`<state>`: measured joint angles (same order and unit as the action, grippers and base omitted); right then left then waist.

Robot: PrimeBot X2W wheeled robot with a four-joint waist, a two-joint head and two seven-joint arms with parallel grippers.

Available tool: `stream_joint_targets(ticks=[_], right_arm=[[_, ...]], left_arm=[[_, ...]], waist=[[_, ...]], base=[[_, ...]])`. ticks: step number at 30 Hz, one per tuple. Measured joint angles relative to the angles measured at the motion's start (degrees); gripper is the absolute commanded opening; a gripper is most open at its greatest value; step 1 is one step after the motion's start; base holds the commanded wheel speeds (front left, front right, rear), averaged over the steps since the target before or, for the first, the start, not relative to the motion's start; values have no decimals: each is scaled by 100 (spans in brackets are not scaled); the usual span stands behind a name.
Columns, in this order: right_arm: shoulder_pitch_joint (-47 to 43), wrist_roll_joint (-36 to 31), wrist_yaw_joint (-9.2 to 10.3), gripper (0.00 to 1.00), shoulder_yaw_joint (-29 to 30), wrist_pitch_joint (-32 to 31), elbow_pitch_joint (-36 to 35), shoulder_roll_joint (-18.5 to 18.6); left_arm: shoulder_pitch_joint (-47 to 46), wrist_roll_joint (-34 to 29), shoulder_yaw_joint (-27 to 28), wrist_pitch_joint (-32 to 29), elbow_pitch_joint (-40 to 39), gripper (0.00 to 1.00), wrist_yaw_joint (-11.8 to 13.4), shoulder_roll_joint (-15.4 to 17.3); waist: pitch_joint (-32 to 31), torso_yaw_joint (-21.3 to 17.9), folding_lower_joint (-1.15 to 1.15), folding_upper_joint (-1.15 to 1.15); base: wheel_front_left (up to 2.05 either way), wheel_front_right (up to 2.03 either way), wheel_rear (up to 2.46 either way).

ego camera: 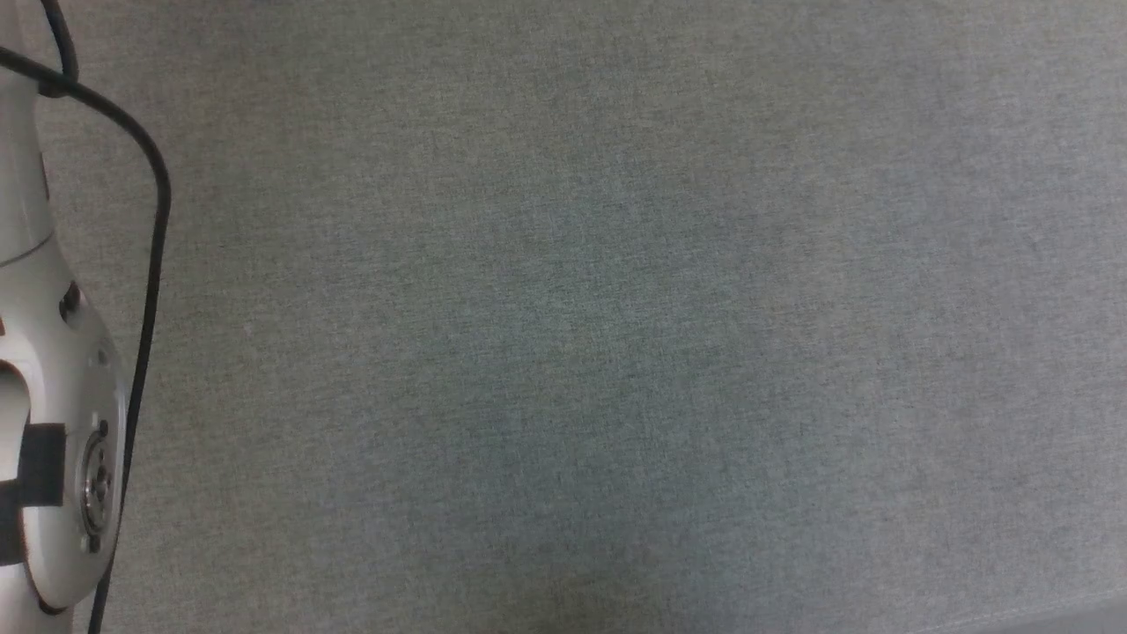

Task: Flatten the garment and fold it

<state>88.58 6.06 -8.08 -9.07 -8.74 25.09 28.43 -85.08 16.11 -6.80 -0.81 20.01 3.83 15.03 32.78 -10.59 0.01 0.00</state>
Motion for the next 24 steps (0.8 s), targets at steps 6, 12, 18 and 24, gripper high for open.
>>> stream_joint_targets(ticks=[6,12,18,24], right_arm=[[-474,131,1,0,-370,602,452,-74],[-2033,966,1,0,-1094,872,627,-35],[-3682,1994,1,0,-1585,694,193,169],[-5332,2421,1,0,-1510,110,-497,517]], left_arm=[[537,-118,-258,21,376,0,-212,274],[2183,-156,-654,-364,688,0,-557,509],[4183,289,-744,-1149,425,0,-689,569],[6063,1056,-633,-1975,-595,0,-583,457]], waist=[[-12,70,0,0],[-252,134,0,0],[-647,186,0,0],[-1114,221,-1,0]], base=[[0,0,0],[0,0,0],[0,0,0],[0,0,0]])
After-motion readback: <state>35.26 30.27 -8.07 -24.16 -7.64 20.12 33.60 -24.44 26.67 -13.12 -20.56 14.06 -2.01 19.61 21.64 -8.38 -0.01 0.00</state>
